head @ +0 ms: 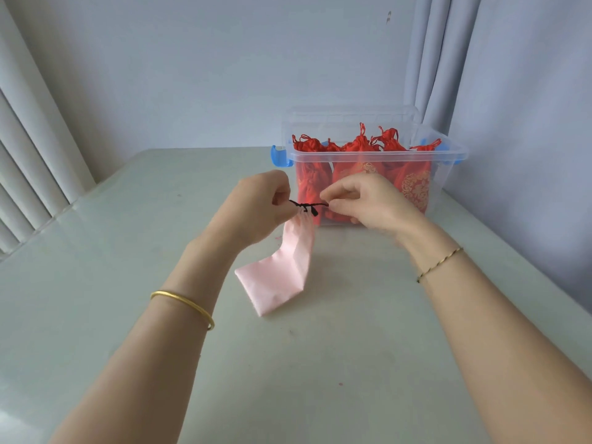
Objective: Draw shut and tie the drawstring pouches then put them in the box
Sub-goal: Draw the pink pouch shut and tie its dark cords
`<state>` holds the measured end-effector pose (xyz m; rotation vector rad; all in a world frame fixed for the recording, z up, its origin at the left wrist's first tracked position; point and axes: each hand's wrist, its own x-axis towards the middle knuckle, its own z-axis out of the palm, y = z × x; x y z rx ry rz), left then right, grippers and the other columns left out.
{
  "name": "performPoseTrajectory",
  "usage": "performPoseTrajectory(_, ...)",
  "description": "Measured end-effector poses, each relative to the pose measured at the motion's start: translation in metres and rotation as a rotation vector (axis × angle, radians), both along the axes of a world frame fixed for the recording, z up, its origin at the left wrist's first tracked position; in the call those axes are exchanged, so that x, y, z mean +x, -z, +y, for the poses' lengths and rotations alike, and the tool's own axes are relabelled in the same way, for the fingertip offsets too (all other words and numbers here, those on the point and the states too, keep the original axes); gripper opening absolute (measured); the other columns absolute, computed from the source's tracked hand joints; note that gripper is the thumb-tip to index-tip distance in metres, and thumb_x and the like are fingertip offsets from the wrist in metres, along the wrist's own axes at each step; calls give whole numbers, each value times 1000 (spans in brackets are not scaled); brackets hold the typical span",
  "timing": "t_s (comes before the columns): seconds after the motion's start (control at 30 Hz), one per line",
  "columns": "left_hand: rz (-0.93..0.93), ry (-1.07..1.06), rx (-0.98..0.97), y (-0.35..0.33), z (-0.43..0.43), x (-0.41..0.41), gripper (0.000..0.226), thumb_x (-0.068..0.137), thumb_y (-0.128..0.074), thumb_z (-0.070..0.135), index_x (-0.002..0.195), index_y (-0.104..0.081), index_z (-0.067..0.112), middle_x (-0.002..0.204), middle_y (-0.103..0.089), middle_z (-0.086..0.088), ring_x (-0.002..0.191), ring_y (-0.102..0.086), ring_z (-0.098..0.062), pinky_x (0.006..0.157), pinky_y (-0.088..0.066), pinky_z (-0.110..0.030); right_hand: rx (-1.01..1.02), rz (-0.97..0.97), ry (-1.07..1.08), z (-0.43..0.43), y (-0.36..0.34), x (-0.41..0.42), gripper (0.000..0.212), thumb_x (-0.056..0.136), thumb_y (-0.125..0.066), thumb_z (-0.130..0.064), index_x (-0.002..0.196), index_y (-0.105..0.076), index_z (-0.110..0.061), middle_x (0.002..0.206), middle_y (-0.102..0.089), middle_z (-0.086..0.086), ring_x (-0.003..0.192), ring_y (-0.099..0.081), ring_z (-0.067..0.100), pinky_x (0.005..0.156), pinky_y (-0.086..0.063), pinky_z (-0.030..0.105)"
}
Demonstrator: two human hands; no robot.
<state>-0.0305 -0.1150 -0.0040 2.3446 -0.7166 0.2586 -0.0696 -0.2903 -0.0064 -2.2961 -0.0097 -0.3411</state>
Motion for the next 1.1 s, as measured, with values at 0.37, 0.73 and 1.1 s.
performPoseTrajectory(0.37, 88, 202, -217, -35, -11, -12, 7, 85, -58, 9, 79, -55, 12, 70, -56, 7, 59, -50, -1, 59, -42, -16, 110, 20, -109, 12, -35, -29, 11, 79, -72, -19, 83, -66, -11, 77, -68, 17, 59, -60, 16, 60, -52, 33)
performPoseTrajectory(0.73, -120, -91, -334, -116, -33, 70, 32, 89, -55, 25, 118, -54, 11, 120, -57, -5, 109, -54, -19, 90, -44, -32, 532, -280, 169, -70, -126, 23, 12, 84, -61, 0, 76, -60, -8, 74, -62, 8, 62, -60, 15, 61, -56, 20)
performPoseTrajectory(1.1, -136, -123, 379, -88, -90, 170, 33, 92, -47, 20, 122, -44, 6, 134, -44, -16, 119, -39, -34, 102, -35, -47, -338, 91, 410, -127, -104, 66, 42, 81, -56, -2, 123, -55, 2, 126, -58, 18, 113, -56, 35, 95, -48, 43)
